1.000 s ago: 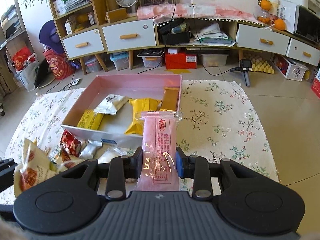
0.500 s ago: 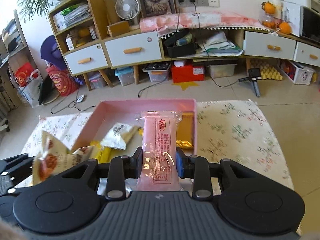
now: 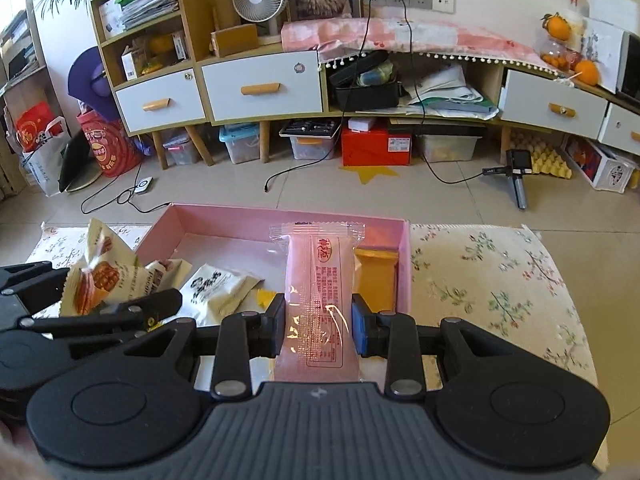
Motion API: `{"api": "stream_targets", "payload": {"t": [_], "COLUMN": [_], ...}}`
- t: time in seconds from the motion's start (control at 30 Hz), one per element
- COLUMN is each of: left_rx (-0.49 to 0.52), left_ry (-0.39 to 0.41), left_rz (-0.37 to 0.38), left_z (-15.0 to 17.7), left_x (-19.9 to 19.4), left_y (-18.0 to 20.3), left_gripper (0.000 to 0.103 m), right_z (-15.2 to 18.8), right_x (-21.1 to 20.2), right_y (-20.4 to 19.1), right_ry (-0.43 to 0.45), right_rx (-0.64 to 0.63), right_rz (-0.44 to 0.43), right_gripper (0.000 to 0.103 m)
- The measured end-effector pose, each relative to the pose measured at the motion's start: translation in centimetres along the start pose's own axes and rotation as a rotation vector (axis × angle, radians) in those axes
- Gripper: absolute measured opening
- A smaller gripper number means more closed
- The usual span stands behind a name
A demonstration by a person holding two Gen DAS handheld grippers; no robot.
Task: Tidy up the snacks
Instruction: 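Carry the pink bar and pecan packet into the pink box and open both tools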
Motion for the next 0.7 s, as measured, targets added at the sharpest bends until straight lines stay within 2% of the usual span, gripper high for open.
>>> {"api": "stream_targets", "payload": {"t": [0.17, 0.4, 0.47, 0.5, 0.53, 0.57, 0.6, 0.7], "left_rx": [0.012, 0.026, 0.043, 0.048, 0.053, 0.058, 0.061, 0.053], "left_ry": [-0.027, -0.022, -0.016, -0.01, -0.002, 0.004, 0.009, 0.01], "left_rz": [-0.006, -0.006, -0.009, -0.011, -0.013, -0.015, -0.016, -0.015], "left_z": [0.0, -0.1, -0.2, -0.2, -0.2, -0.2, -0.3, -0.3], "left_x": [1.5, 2.0, 1.8, 1.6, 1.3, 1.0, 0.8, 0.0], "left_y": [-0.1, -0.2, -0.2, -0.1, -0.1, 0.0, 0.0, -0.2], "left_gripper": [0.045, 0.047, 0.055, 0.058, 0.068, 0.073, 0.078, 0.085], "right_z": [-0.6, -0.6, -0.7, -0.9, -0.9, -1.0, -1.1, -1.1], "right_x": [1.1, 1.8, 1.6, 1.6, 1.4, 1.0, 0.9, 0.3], "right_y": [-0.2, -0.3, -0.2, -0.1, 0.1, 0.2, 0.4, 0.6], "right_ry": [-0.001, -0.018, -0.012, -0.007, -0.003, 0.002, 0.004, 0.002], "right_rx": [-0.014, -0.017, -0.006, 0.007, 0.024, 0.041, 0.051, 0.057], "right_rz": [0.002, 0.022, 0.027, 0.031, 0.028, 0.02, 0.013, 0.01], "right_gripper": [0.029, 0.03, 0.031, 0.036, 0.041, 0.054, 0.063, 0.069]}}
Point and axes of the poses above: each gripper's, at about its wrist camera, not at the fingertips, and x roughly the way its jaws point, y to its right, z to its underside, the point moved 4 cm from there along x, roughly the way its jaws point, and after that the axes turned 2 degrees about -z, right-handed, at the moved point
